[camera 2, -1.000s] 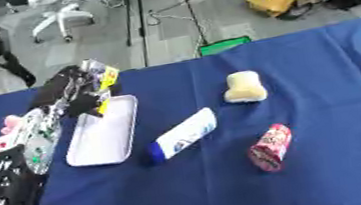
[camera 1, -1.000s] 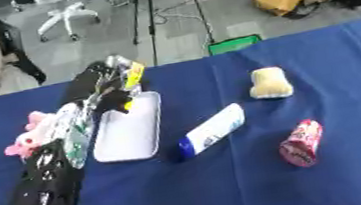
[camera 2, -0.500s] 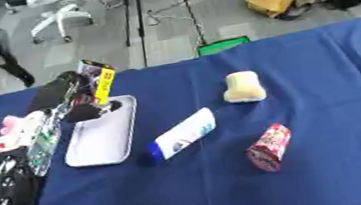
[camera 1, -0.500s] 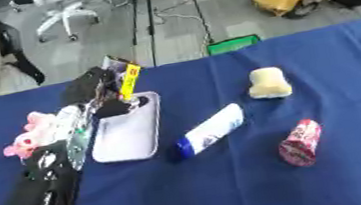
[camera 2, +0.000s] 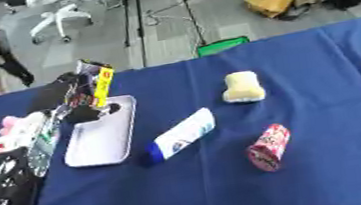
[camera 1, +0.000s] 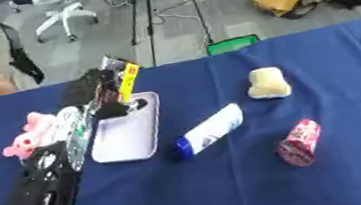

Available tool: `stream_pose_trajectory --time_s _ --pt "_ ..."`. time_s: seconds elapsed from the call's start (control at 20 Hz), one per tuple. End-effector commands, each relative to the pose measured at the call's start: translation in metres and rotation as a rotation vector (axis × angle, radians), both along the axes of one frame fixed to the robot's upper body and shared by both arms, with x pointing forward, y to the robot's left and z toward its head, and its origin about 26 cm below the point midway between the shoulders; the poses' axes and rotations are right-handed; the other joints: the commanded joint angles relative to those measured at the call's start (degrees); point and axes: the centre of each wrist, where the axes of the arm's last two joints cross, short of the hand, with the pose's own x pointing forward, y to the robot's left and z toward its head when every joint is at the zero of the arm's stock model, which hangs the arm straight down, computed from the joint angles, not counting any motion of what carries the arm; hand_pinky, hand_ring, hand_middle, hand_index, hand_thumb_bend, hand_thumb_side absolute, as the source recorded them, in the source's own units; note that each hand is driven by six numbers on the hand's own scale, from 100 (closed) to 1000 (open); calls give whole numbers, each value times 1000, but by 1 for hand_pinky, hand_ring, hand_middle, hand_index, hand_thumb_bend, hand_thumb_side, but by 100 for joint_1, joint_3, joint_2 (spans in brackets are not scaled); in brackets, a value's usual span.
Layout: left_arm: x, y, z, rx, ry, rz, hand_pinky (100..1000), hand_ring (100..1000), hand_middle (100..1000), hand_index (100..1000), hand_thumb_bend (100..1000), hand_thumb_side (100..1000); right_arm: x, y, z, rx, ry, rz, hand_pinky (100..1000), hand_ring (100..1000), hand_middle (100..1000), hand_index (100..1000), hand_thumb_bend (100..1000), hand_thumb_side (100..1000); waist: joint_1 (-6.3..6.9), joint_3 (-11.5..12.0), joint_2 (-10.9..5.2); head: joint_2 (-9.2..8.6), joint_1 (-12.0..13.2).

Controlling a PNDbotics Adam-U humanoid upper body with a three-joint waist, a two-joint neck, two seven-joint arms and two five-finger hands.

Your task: Pick up objects on the table and place them in the box.

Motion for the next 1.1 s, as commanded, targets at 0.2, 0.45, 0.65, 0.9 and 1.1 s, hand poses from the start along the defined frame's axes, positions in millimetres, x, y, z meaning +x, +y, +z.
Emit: stream_pose_trajectory --time_s 0.2,0.45,0.65,0.9,1.1 --pt "1 4 13 19 -21 3 904 884 898 944 1000 771 -3 -2 10 -14 -37 5 878 874 793 851 100 545 5 1 -154 -17 -8" --pt "1 3 14 14 -22 -3 901 881 890 940 1000 768 -3 -2 11 -13 -39 3 877 874 793 851 100 544 2 2 -156 -15 -13" --pt "0 3 15 12 -24 -10 900 879 879 938 1000 771 -3 -2 11 -13 -40 3 877 874 793 851 100 543 0 4 -158 -15 -12" --pt "-15 5 28 63 50 -103 909 871 860 912 956 769 -3 -2 11 -11 -39 -1 878 873 793 851 100 544 8 26 -164 11 -47" --pt "-47 10 35 70 85 -164 896 852 836 902 929 774 -3 -3 10 -8 -40 -12 878 873 793 851 100 544 17 74 -144 0 -113"
